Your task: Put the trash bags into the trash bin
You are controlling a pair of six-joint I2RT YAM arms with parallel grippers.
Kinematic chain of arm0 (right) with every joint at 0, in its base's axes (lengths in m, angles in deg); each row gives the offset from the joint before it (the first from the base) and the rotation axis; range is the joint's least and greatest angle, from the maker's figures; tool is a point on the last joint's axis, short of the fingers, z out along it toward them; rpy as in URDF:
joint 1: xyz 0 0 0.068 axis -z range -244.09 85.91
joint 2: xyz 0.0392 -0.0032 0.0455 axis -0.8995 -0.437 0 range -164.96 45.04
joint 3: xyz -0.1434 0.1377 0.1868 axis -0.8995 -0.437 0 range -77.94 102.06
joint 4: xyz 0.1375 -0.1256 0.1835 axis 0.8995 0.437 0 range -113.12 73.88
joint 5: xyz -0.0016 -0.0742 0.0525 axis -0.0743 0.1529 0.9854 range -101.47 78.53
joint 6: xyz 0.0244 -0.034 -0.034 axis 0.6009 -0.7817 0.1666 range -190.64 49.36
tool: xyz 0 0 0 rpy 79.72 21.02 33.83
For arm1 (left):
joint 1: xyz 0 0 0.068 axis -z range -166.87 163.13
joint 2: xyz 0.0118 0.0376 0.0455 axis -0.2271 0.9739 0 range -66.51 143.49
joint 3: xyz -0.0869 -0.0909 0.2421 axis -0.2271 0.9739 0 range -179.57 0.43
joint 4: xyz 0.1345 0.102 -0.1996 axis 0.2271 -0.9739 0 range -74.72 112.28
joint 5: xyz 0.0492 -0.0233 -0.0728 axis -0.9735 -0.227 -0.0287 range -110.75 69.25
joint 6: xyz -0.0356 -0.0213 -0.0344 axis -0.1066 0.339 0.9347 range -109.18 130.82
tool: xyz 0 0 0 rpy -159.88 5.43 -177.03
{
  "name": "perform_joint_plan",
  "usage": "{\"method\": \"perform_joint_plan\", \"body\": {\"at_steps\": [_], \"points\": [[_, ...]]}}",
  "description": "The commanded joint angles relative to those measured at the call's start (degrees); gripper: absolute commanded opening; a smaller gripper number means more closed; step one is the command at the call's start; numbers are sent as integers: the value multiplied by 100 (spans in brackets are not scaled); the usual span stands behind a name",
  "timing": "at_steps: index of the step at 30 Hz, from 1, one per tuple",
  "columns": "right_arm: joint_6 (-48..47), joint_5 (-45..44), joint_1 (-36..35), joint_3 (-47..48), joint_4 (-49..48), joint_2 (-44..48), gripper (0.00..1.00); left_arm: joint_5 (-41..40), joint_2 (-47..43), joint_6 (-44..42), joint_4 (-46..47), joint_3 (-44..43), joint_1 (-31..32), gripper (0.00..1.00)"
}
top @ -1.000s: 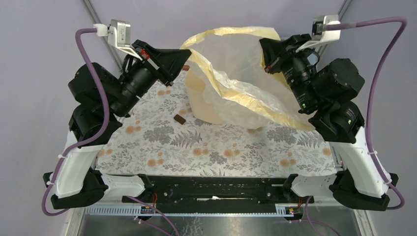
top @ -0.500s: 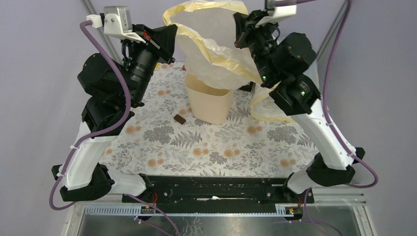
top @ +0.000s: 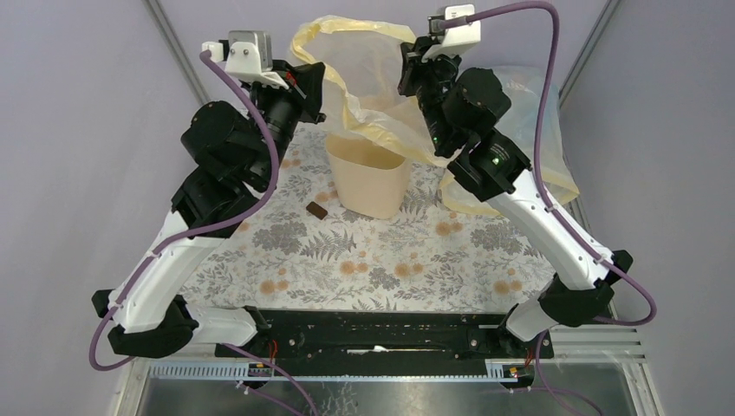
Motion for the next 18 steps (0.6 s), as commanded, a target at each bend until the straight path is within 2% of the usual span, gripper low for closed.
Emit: {"method": "perform_joint_plan", "body": {"at_steps": [1, 9, 18], "points": [[-93, -440, 86, -218, -628, 629, 0, 388, 102, 204, 29, -449, -67, 0], [-134, -615, 94, -159, 28, 728, 2, 1171, 236, 788, -110, -860, -77, 0], [94, -608, 109, -817, 332, 1037, 2, 1236, 38, 1340, -165, -540, -118, 0]]}}
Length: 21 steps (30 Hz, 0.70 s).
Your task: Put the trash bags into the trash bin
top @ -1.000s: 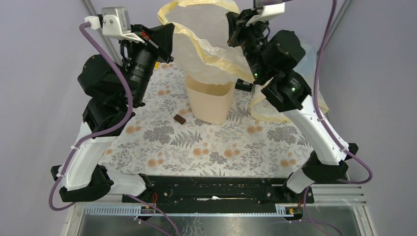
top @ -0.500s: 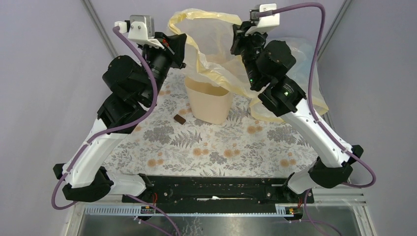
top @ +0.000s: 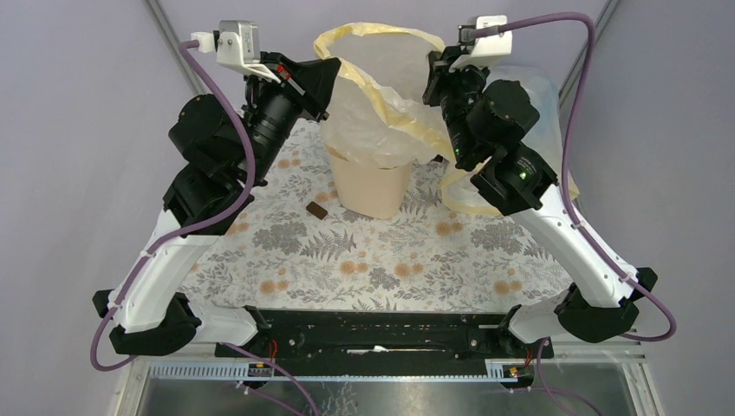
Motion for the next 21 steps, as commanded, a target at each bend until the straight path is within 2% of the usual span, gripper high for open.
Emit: {"method": "perform_joint_plan", "body": {"at_steps": [1, 4, 6, 7, 8, 9, 12, 14, 18, 21], "points": [[153, -10, 49, -340, 122, 305, 2, 225, -162, 365, 30, 24, -34, 0], [161, 65, 56, -392, 277, 308, 5, 175, -150, 430, -66, 103, -47, 0], [124, 81, 66, -298, 434, 232, 11, 110, -132, 481, -141, 206, -79, 0], [88, 87, 71, -234, 516, 193, 21, 94, -130, 517, -166, 277, -113, 0], [58, 95, 66, -173, 588, 174, 36, 108, -136, 565, -185, 358, -142, 0], [36, 113, 67, -113, 664, 172, 44, 130, -150, 597, -182, 467, -167, 0], [57, 204, 70, -61, 807, 299, 55, 216, -189, 657, -145, 678, -218, 0], [95, 409, 73, -137, 873, 471, 68, 226, -201, 668, -142, 763, -242, 0], [277, 973, 71, -116, 1392, 684, 68, 310, -191, 673, -124, 889, -271, 0], [424, 1417, 69, -56, 1862, 694, 51, 376, -173, 694, -116, 965, -295, 0]]}}
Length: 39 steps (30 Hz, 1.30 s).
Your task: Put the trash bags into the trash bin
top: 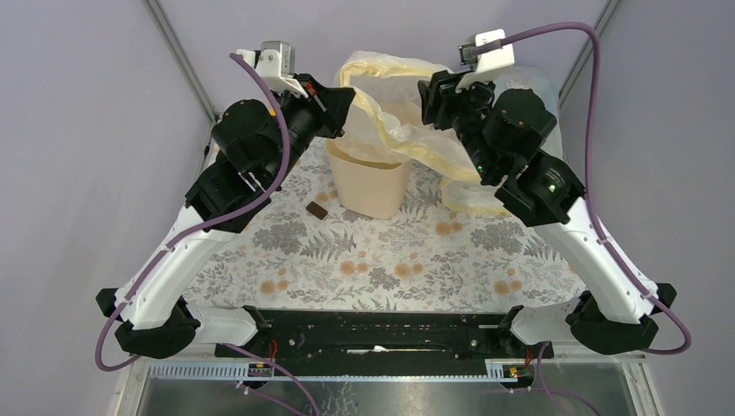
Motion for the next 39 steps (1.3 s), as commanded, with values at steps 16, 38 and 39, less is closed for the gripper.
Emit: {"method": "perform_joint_plan", "body": {"at_steps": [16, 38, 39], "points": [[-324, 1264, 39, -647, 44, -348, 0, 546, 102, 131, 215, -106, -175, 0], [-2231, 1231, 412, -1936, -1532, -934, 0, 600, -83, 131, -82, -47, -284, 0], [-2309, 1093, 350, -2159, -1898, -846, 0, 577, -51, 131, -74, -56, -309, 0]]}}
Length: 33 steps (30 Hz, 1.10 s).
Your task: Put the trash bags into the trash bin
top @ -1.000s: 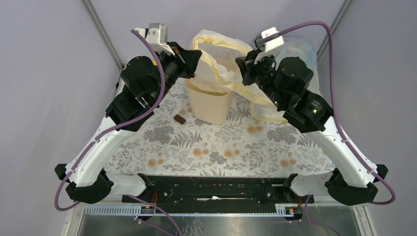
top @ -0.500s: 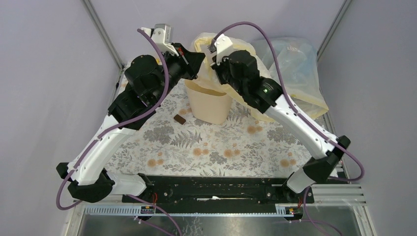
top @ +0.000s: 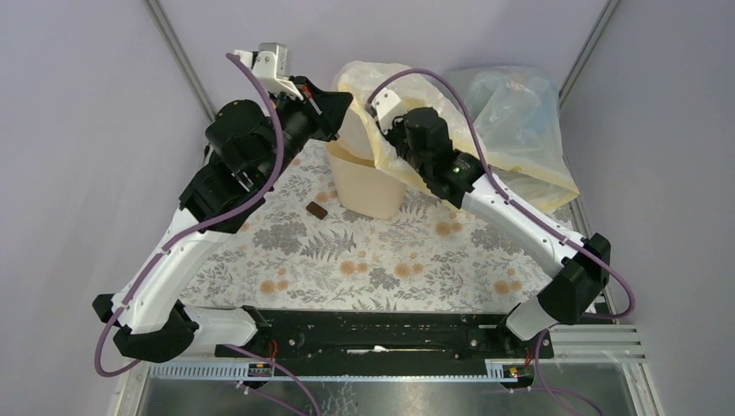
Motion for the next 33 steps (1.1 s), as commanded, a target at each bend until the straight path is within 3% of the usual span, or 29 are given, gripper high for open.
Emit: {"method": "perform_joint_plan", "body": {"at_steps": [1, 8, 17, 23, 27, 33], "points": [[-600, -557, -258, -774, -1595, 516, 0, 44, 167, 11, 80, -208, -90, 0], [-521, -441, -298, -1737, -2472, 1113, 0, -88, 285, 39, 89, -295, -247, 0], [-187, -388, -292, -1468, -1631, 690, 0, 277, 102, 112, 174, -329, -299, 0], [-180, -430, -296, -1386, -1562, 458, 0, 275, -64, 94, 89, -287, -332, 0], [-87, -465, -290, -944, -1043, 65, 0, 363, -171, 117, 96, -201, -335, 0], [513, -290, -97, 916, 1079, -1087, 0, 295, -362, 91, 19, -30, -338, 0]]}}
